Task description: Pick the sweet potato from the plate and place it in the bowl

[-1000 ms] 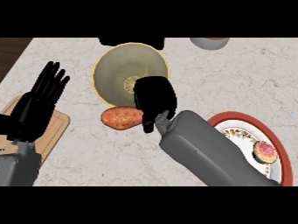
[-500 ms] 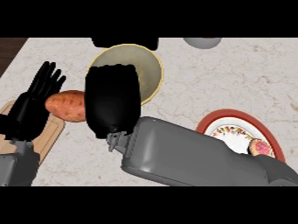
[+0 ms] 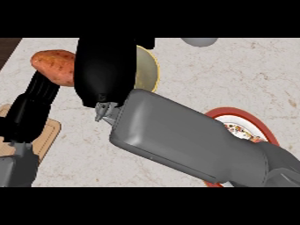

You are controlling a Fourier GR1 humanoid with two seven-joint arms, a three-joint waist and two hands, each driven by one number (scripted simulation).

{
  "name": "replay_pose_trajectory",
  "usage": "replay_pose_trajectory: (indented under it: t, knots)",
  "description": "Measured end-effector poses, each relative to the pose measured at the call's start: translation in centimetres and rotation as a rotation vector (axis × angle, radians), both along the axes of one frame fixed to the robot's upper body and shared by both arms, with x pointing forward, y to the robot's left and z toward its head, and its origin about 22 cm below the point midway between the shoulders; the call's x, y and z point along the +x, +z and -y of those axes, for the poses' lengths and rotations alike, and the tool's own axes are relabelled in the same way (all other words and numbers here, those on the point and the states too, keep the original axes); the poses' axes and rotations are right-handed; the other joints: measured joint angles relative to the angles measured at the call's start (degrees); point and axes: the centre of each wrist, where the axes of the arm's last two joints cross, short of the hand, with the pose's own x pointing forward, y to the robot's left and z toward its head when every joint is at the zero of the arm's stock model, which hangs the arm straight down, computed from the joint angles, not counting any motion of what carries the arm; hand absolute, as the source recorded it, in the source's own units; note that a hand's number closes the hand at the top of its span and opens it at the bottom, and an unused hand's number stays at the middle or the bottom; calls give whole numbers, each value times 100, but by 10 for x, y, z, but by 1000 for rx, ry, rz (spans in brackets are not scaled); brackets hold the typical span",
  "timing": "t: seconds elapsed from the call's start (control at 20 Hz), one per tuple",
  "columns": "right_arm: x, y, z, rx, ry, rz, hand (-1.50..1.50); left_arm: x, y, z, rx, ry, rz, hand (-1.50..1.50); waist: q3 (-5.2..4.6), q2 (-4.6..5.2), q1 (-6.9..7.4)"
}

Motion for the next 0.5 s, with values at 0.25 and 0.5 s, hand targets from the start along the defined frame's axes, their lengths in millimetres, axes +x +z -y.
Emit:
replay_pose_trajectory:
  t: [0.25,0.5]
  knots:
    - [28,0,7,50,-65,7,150,-2,-3,-6,0,10,7,0,4,34,-40]
    - [61,-14,21,124,-121,11,150,-3,1,-9,-2,13,15,0,6,62,-34]
